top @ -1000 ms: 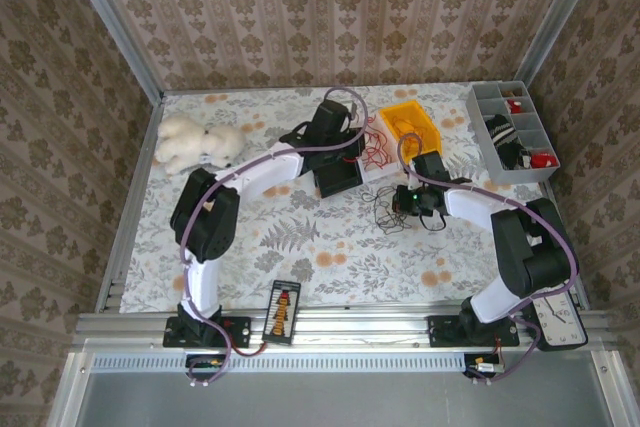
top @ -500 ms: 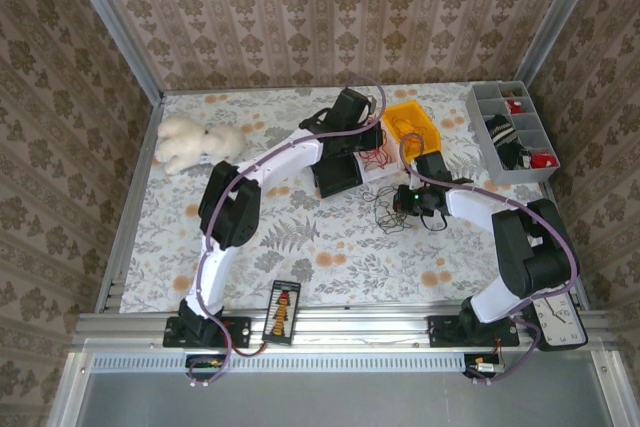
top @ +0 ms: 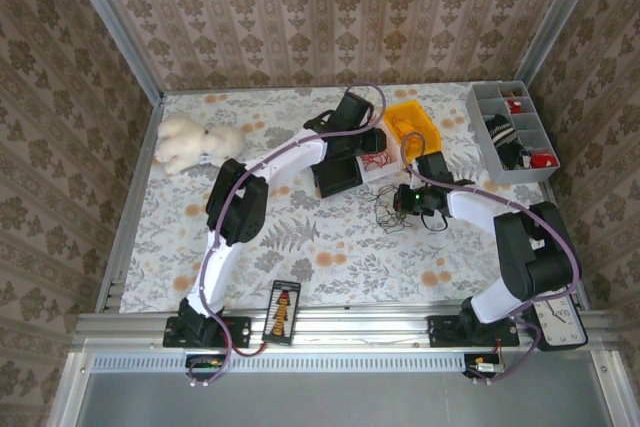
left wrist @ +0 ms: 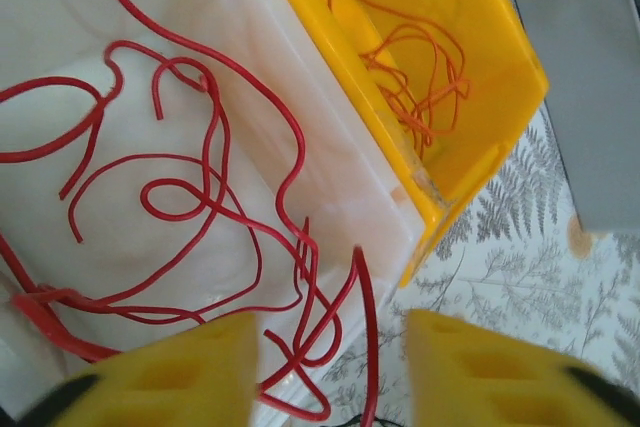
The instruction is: Untangle the cables
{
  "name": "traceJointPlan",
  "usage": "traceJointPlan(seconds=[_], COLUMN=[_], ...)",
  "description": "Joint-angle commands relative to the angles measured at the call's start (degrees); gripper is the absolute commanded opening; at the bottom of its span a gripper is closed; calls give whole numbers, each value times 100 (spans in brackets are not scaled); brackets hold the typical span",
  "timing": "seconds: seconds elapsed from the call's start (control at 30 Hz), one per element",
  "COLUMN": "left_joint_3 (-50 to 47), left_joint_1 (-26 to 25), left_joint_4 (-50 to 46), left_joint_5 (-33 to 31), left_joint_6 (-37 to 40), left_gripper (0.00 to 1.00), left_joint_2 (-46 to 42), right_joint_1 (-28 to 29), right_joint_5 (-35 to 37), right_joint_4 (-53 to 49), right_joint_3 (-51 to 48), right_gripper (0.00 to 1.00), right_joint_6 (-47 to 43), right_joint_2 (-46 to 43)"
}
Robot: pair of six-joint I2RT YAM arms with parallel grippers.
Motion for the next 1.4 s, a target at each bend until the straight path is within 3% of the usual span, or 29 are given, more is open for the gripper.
traceJointPlan(seconds=[0.0,0.2,0.3,0.37,0.5,0.6,0.73,0.9,1.17,1.27,1.37], left_joint_3=[174,-1084,-2008,-2446,-3140,-3246,-3022,-2662,-2207,-2061,-2093], left_joint_1=[22,44,172,264,208,-99,-526,-810,-858,-833,-786], left_joint_4=[4,1301,1938,2140,2043,1257,486,447,836,852,1029], left_joint_5=[-379,-885,-1039,-772,386,721,718,327,-135,-69,11], left_joint_6=[177,251,106,352,1714,2845,3840,4289,4295,4214,4014], left_gripper=[57,79,80,79,76,76,75,74,58,41,16], left_joint_2=[-258,-1290,-1836,-2085,-2443,-2511,-2285,-1847,-1060,-810,-727], right_joint_1=[-25,-29,-24,-24,-31,-27,-30,-24,-28,-30,-25], right_joint_5=[-69,-25,-16,-53,-251,-280,-316,-376,-501,-501,-476], right_joint_4=[159,222,298,319,371,335,294,251,169,140,101], right_joint_3=[-124,-202,-231,-222,-187,-179,-178,-165,-130,-108,-107], right_gripper=[3,3,4,5,5,6,7,7,7,7,7], right_joint_6=[117,135,183,199,192,149,80,43,1,-10,-10], right_joint_2=[-236,-363,-385,-348,-216,-176,-204,-187,-185,-204,-225])
